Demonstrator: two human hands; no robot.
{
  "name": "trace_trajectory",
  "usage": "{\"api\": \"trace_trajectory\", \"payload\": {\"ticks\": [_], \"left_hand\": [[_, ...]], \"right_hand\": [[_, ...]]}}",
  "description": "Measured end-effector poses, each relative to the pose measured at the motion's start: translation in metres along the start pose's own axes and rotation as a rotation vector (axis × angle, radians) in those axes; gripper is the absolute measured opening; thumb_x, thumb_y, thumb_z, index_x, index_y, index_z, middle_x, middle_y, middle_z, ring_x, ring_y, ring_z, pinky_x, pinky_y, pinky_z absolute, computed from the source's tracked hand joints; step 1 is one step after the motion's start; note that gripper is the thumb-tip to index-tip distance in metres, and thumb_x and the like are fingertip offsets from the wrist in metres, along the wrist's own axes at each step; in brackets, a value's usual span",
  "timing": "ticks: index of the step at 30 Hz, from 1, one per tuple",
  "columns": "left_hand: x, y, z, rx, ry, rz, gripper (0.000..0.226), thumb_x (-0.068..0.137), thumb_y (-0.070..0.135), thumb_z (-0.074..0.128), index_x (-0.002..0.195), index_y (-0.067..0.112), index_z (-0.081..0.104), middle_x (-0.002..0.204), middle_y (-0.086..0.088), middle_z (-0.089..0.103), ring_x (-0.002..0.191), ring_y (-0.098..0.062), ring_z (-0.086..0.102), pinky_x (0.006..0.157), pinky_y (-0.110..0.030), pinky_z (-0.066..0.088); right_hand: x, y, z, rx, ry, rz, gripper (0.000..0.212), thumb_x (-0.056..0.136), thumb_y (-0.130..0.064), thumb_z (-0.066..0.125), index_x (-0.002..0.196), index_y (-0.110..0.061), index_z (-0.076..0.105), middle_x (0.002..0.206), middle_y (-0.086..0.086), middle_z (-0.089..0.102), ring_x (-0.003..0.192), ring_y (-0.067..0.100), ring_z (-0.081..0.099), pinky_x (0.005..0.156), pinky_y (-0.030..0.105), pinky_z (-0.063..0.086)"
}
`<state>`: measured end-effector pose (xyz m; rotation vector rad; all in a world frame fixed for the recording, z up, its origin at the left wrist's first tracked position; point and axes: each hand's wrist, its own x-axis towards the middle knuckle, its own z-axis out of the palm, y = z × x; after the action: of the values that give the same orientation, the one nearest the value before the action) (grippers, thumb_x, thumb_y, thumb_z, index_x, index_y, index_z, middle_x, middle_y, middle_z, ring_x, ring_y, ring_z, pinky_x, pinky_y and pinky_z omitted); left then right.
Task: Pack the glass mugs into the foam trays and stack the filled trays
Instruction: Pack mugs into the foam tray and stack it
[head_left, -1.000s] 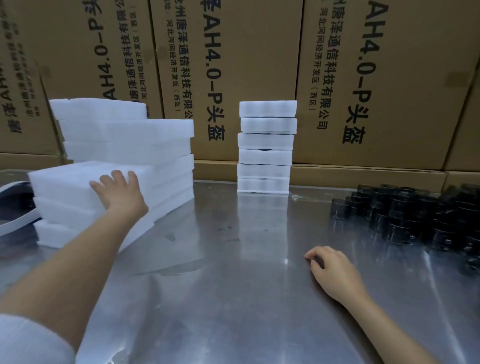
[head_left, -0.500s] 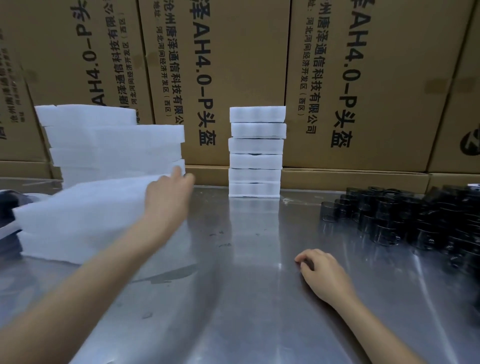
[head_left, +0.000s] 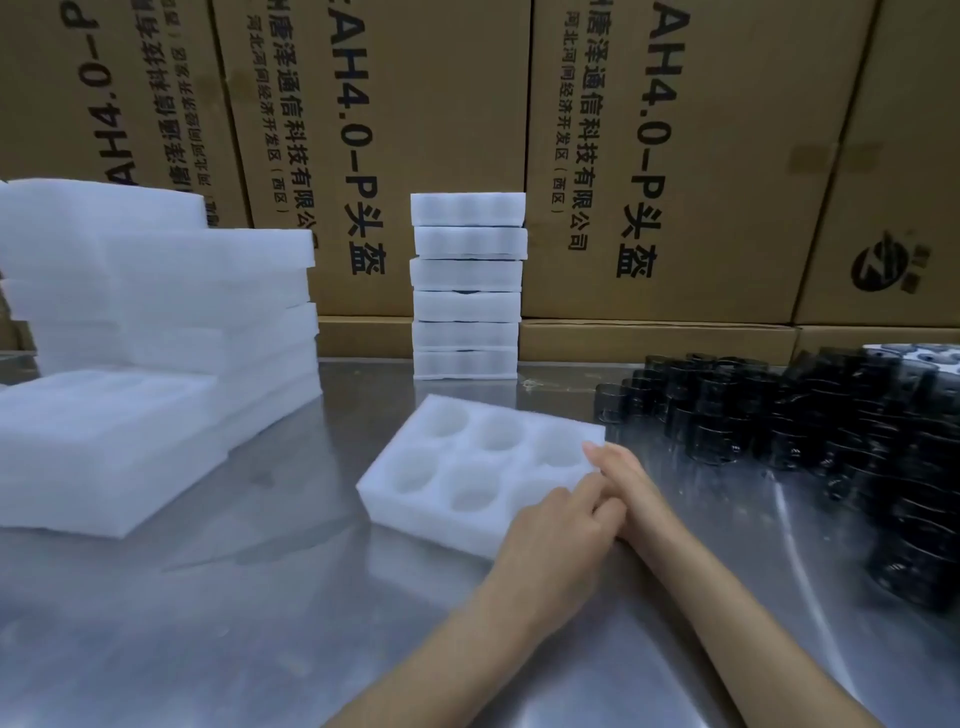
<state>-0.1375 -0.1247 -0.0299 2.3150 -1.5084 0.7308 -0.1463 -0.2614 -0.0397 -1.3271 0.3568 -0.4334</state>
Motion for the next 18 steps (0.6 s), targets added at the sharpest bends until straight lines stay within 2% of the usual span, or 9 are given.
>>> {"api": "trace_trajectory", "payload": {"ticks": [3,5,8,9,11,12,14,16,18], "left_hand": [[-0.004,-0.013,-0.007,-0.19,0.063,0.055,0.032,0.089,0.038,0.05,0.117,0.023,0.057,0.13,0.005,0.051,0.086,-0.024,0.062,0.06,-0.035,0.051],[-0.007,-0.026,-0.015,-0.253,0.21,0.038,0.039,0.088,0.046,0.048,0.118,0.024,0.06,0.128,0.005,0.056,0.091,-0.018,0.063,0.07,-0.029,0.052],[-0.006,-0.058,-0.024,-0.422,0.364,-0.183,0.041,0.089,0.05,0.042,0.117,0.026,0.061,0.124,0.01,0.057,0.11,-0.005,0.053,0.092,-0.023,0.042],[-0.006,-0.071,-0.026,-0.525,0.4,-0.287,0.039,0.089,0.05,0.043,0.115,0.028,0.061,0.12,0.013,0.057,0.112,-0.001,0.051,0.095,-0.02,0.039],[-0.005,-0.095,-0.025,-0.794,0.468,-0.543,0.034,0.089,0.047,0.045,0.115,0.031,0.059,0.118,0.017,0.057,0.115,0.001,0.049,0.099,-0.02,0.037],[-0.006,-0.103,-0.021,-0.972,0.47,-0.683,0.035,0.091,0.044,0.047,0.121,0.03,0.056,0.124,0.015,0.055,0.12,-0.003,0.047,0.1,-0.022,0.036],[-0.008,-0.111,-0.009,-1.34,0.36,-0.904,0.043,0.097,0.038,0.044,0.135,0.02,0.046,0.138,0.003,0.048,0.125,-0.012,0.045,0.094,-0.022,0.039],[-0.01,-0.11,0.001,-1.586,0.167,-0.942,0.051,0.098,0.04,0.036,0.134,0.006,0.048,0.139,-0.012,0.048,0.119,-0.021,0.05,0.091,-0.027,0.042],[-0.01,-0.108,-0.001,-1.685,0.044,-0.911,0.06,0.09,0.049,0.038,0.117,0.001,0.062,0.129,-0.022,0.057,0.111,-0.031,0.058,0.099,-0.04,0.039]], "right_hand": [[0.008,-0.002,-0.003,0.048,0.068,0.004,0.012,0.088,-0.036,0.06,0.096,-0.03,0.052,0.06,-0.006,0.052,0.04,0.005,0.051,0.038,0.021,0.039],[0.011,-0.004,-0.006,0.078,0.125,0.008,0.011,0.089,-0.034,0.058,0.095,-0.026,0.058,0.056,-0.008,0.059,0.043,0.007,0.056,0.038,0.02,0.04],[0.011,-0.008,-0.016,0.098,0.16,0.027,0.025,0.088,-0.031,0.058,0.106,-0.015,0.064,0.092,0.007,0.07,0.076,0.022,0.066,0.054,0.028,0.05],[0.01,-0.01,-0.022,0.092,0.186,0.024,0.026,0.088,-0.029,0.058,0.106,-0.011,0.065,0.094,0.01,0.069,0.078,0.024,0.067,0.057,0.029,0.051],[0.008,-0.014,-0.033,0.067,0.218,0.01,0.022,0.088,-0.027,0.057,0.096,-0.009,0.066,0.083,0.009,0.068,0.068,0.021,0.066,0.055,0.028,0.051],[0.007,-0.016,-0.037,0.051,0.227,0.005,0.021,0.088,-0.026,0.056,0.09,-0.008,0.066,0.077,0.007,0.067,0.062,0.019,0.065,0.053,0.026,0.051],[0.006,-0.016,-0.041,-0.004,0.232,-0.01,0.019,0.09,-0.025,0.055,0.085,-0.01,0.066,0.064,0.001,0.069,0.053,0.014,0.065,0.046,0.022,0.049],[0.005,-0.014,-0.04,-0.036,0.241,-0.023,0.019,0.091,-0.024,0.053,0.08,-0.013,0.065,0.052,-0.004,0.066,0.044,0.009,0.062,0.039,0.017,0.043],[0.004,-0.014,-0.04,-0.057,0.261,-0.022,0.021,0.091,-0.024,0.053,0.077,-0.014,0.064,0.051,-0.005,0.065,0.043,0.01,0.06,0.04,0.017,0.042]]}}
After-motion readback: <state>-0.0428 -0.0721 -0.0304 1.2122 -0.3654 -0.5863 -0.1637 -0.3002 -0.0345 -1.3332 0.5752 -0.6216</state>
